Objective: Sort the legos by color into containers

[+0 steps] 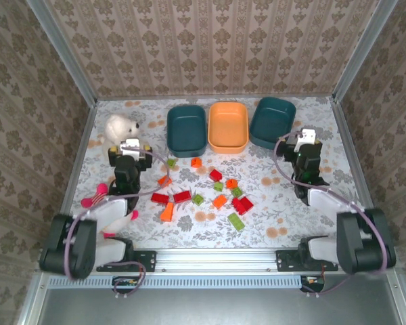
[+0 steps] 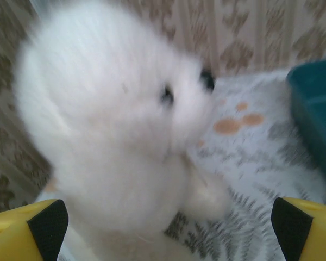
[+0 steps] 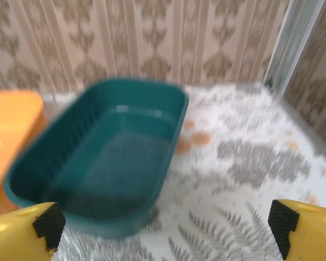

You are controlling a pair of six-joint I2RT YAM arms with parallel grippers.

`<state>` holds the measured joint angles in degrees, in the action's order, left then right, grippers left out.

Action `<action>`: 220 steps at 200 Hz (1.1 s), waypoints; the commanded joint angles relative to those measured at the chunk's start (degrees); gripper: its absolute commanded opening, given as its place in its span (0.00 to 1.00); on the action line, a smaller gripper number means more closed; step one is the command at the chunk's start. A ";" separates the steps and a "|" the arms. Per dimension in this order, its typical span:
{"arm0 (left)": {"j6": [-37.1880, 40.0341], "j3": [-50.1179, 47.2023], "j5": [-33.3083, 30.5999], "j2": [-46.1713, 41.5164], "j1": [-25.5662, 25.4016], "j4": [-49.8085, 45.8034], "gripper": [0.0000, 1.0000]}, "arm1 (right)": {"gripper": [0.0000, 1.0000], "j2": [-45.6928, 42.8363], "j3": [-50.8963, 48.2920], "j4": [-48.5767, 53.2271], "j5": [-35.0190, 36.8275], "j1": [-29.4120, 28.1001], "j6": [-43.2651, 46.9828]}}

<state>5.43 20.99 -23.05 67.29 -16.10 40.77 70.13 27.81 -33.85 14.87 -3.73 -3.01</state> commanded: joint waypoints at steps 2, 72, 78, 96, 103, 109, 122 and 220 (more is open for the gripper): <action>2.10 3.87 -7.13 -8.66 -3.85 -11.94 1.00 | 1.00 -7.63 6.44 10.26 4.66 -1.85 -0.86; -12.25 25.37 -14.99 -18.51 -19.57 -48.96 1.00 | 1.00 -13.41 42.42 69.93 3.66 -9.77 -30.15; -22.16 30.40 -12.81 -17.91 -18.83 -61.05 1.00 | 1.00 -13.18 42.15 73.41 1.49 -9.39 -34.79; -34.25 33.94 -1.52 -16.88 -14.85 -70.96 1.00 | 1.00 -12.69 40.48 74.38 -12.39 -7.77 -33.00; -35.48 33.61 5.40 -16.69 -12.97 -70.47 1.00 | 1.00 -11.56 42.25 79.32 -9.17 -9.81 -34.97; -37.18 33.50 8.84 -16.38 -12.13 -70.99 1.00 | 0.96 -10.42 43.63 83.57 -6.17 -11.93 -36.55; -38.39 33.37 14.17 -15.30 -12.18 -71.60 1.00 | 0.90 -8.14 45.70 92.23 -2.56 -15.06 -41.26; -39.48 27.64 33.48 -13.91 -23.98 -70.43 1.00 | 0.78 1.27 23.39 83.62 -22.52 -26.09 -68.89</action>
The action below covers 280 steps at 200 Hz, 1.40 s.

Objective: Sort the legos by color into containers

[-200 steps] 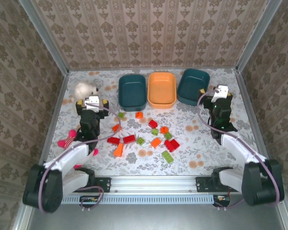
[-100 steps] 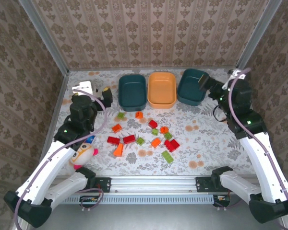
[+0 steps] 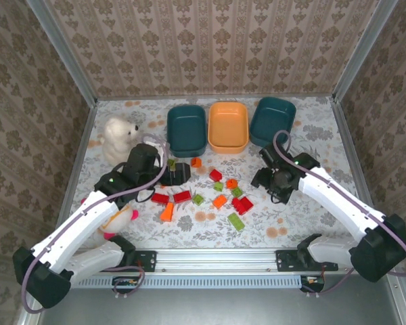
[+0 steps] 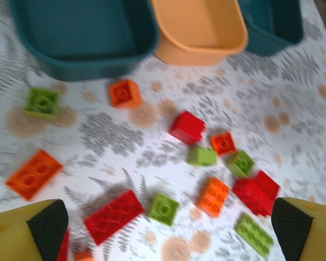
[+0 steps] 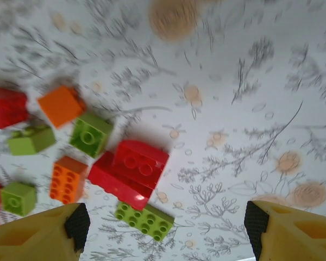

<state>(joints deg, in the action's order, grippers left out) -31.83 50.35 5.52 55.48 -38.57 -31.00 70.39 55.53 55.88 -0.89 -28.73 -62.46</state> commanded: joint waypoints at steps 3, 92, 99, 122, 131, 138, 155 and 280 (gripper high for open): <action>-2.26 -1.95 5.13 -2.32 -1.68 1.83 1.00 | 0.78 1.10 -5.18 -7.30 -7.32 -1.15 -10.28; -2.18 -2.36 4.33 -3.45 -3.59 3.39 1.00 | 0.77 7.96 -11.92 -21.96 -10.87 -1.85 -15.24; -2.10 -2.28 4.39 -3.51 -3.54 3.32 1.00 | 0.77 8.54 -11.60 -21.75 -11.13 -1.88 -15.15; -2.11 -2.29 4.21 -3.48 -3.60 3.30 1.00 | 0.77 8.89 -11.89 -22.18 -11.46 -2.03 -15.22; -2.09 -2.26 4.17 -3.49 -3.56 3.32 1.00 | 0.76 10.44 -12.02 -22.24 -11.58 -2.03 -15.33; -2.18 -2.19 4.19 -3.54 -3.61 3.40 1.00 | 0.76 10.72 -12.11 -22.54 -11.69 -2.11 -15.41; -2.26 -2.27 4.17 -3.57 -3.65 3.65 1.00 | 0.76 11.46 -12.32 -23.54 -11.85 -2.21 -15.50; -2.94 -2.92 3.93 -3.56 -3.67 4.72 1.00 | 0.62 16.97 -11.41 -26.52 -12.04 -2.82 -15.86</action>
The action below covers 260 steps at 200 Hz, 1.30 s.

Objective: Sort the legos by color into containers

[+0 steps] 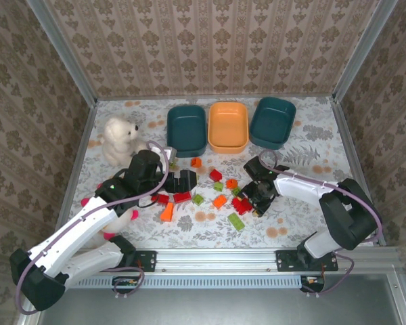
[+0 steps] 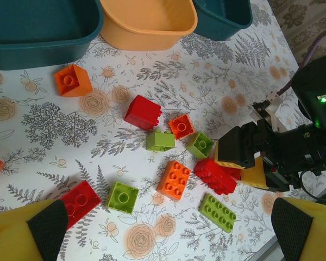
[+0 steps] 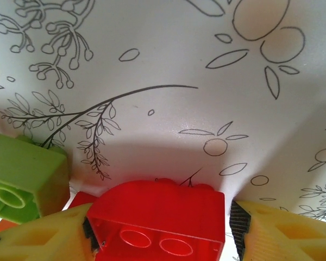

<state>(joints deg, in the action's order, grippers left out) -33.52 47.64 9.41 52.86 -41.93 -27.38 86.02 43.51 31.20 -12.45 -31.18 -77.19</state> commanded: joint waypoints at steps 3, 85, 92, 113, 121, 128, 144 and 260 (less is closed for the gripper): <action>-1.33 -0.22 0.00 -0.99 -0.27 1.10 1.00 | 0.60 1.35 0.68 -1.84 -0.41 -0.37 -1.12; -3.38 1.77 -1.55 0.96 -0.26 3.84 1.00 | 0.43 -5.97 16.74 17.50 13.36 3.19 14.20; -3.60 2.54 -1.75 1.86 -0.22 4.36 1.00 | 0.43 -5.95 18.94 18.36 14.17 4.75 16.37; -3.82 5.29 -2.36 5.63 -0.04 6.12 1.00 | 0.43 -3.80 25.57 19.34 15.17 10.08 23.04; -3.88 6.42 -2.62 7.25 0.17 6.73 1.00 | 0.43 -2.02 28.67 19.09 15.04 12.17 25.08; -4.03 7.41 -2.81 8.69 0.48 7.22 1.00 | 0.43 0.10 31.30 18.92 15.04 13.88 27.07; -4.49 9.56 -2.69 12.26 1.58 8.24 1.00 | 0.43 5.56 36.52 17.77 14.36 17.35 30.53; -5.68 25.89 2.02 31.61 7.91 11.97 1.00 | 0.44 52.12 82.25 23.08 8.06 28.98 34.36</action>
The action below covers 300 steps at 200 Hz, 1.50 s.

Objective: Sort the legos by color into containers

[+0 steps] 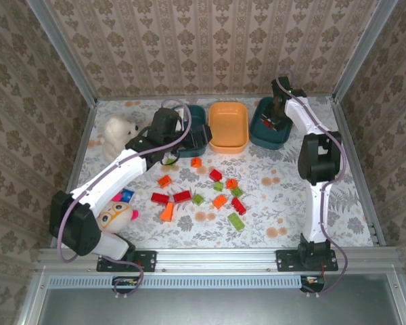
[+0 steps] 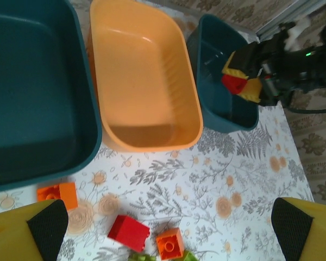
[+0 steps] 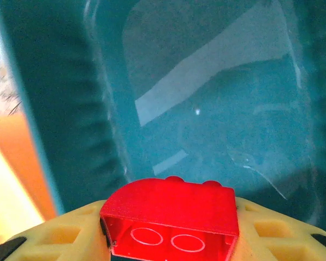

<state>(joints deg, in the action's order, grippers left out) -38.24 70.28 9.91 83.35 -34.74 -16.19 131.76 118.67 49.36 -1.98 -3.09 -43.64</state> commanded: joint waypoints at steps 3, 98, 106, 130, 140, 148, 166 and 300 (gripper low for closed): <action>-0.96 3.48 1.51 1.30 0.77 0.54 1.00 | 0.44 7.19 8.09 5.54 -2.42 0.96 0.83; -1.54 -0.22 -3.08 -3.98 0.90 -7.46 0.98 | 0.73 1.93 13.34 8.15 -2.09 0.23 2.52; -1.41 -0.82 -3.75 -4.85 0.91 -8.75 0.98 | 0.73 -0.77 12.41 7.59 -1.62 -0.34 3.28; -0.20 -2.96 -6.35 -8.39 0.90 -13.37 0.97 | 0.73 -11.81 3.60 2.32 -0.46 -3.18 5.64; 0.37 -4.17 -7.61 -9.95 0.90 -15.50 0.97 | 0.73 -17.68 -2.83 -1.70 -0.03 -5.08 6.94; 1.00 -5.18 -8.28 -11.15 0.99 -17.04 0.96 | 0.72 -22.53 -8.81 -6.03 -0.21 -6.83 7.97; 2.41 -7.62 -9.93 -13.82 1.04 -20.47 0.95 | 0.73 -33.65 -23.52 -17.34 -2.61 -11.65 10.39; -22.16 -14.98 -11.20 -1.30 9.59 -21.26 0.95 | 0.82 -61.96 -70.72 -46.45 -19.06 -41.09 19.27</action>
<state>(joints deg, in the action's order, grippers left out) -52.25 54.28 -2.90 77.95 -26.63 -41.10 72.18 50.70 11.22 -18.22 -43.05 -27.64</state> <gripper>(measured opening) 0.962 0.813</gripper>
